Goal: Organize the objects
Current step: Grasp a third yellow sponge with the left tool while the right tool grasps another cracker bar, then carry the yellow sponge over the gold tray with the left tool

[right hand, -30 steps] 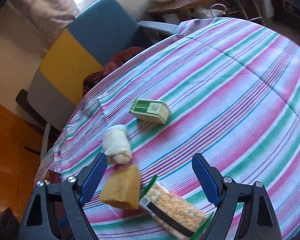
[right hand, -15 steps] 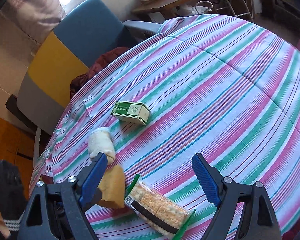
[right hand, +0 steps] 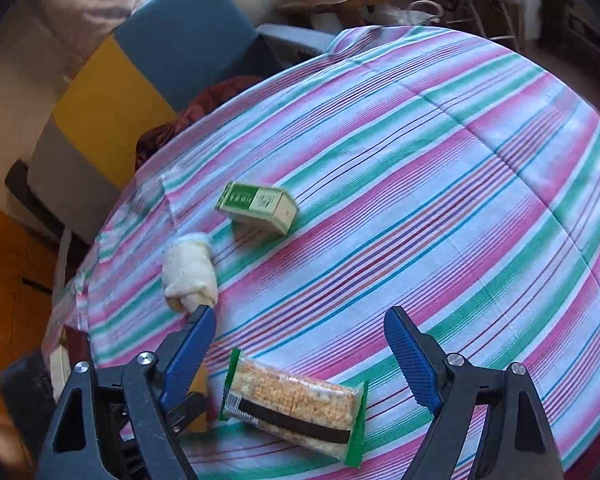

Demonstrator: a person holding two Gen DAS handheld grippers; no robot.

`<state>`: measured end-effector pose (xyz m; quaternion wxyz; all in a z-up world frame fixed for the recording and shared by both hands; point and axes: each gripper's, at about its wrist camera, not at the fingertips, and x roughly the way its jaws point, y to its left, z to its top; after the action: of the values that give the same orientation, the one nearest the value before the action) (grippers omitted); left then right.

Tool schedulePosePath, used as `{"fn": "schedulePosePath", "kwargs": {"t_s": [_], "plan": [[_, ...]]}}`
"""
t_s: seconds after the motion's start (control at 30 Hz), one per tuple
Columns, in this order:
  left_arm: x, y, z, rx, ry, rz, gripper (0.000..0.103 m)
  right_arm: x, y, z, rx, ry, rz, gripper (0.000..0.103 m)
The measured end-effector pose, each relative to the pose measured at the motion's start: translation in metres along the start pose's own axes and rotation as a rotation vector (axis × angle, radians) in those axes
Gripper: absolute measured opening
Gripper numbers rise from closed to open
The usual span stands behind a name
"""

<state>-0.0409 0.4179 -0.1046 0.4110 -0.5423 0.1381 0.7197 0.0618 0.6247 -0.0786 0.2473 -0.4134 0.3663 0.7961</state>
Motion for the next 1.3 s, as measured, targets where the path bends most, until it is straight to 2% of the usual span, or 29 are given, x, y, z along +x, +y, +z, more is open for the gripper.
{"fn": "schedulePosePath", "kwargs": {"t_s": [0.1,0.3,0.47,0.63,0.67,0.73,0.77,0.87,1.03,1.3], "plan": [[-0.012,0.006,-0.018,0.026,-0.010,0.037,0.055,0.009,0.013,-0.005,-0.088,0.045,-0.026,0.087],[-0.028,0.012,-0.050,0.044,-0.016,0.046,0.055,0.026,0.026,-0.019,-0.204,0.123,-0.053,0.087],[-0.027,0.003,-0.071,0.120,-0.044,0.077,0.055,0.041,0.030,-0.030,-0.253,0.229,-0.018,0.087],[-0.024,0.002,-0.069,0.122,-0.052,0.079,0.055,0.039,0.040,-0.043,-0.328,0.266,0.016,0.087],[-0.023,0.003,-0.070,0.117,-0.050,0.075,0.055,0.039,0.041,-0.045,-0.342,0.270,0.015,0.084],[-0.021,0.001,-0.070,0.119,-0.054,0.078,0.055,0.043,0.045,-0.049,-0.378,0.279,-0.007,0.069],[-0.021,0.001,-0.072,0.122,-0.055,0.081,0.056,0.046,0.046,-0.050,-0.394,0.283,-0.035,0.053],[-0.019,0.000,-0.073,0.122,-0.065,0.093,0.056,0.048,0.052,-0.058,-0.470,0.257,-0.100,0.041],[-0.021,0.000,-0.078,0.133,-0.092,0.104,0.055,0.054,0.062,-0.064,-0.547,0.208,-0.147,0.041],[-0.028,-0.003,-0.082,0.132,-0.116,0.136,0.053,0.053,0.049,-0.064,-0.555,0.208,-0.134,0.044]]}}
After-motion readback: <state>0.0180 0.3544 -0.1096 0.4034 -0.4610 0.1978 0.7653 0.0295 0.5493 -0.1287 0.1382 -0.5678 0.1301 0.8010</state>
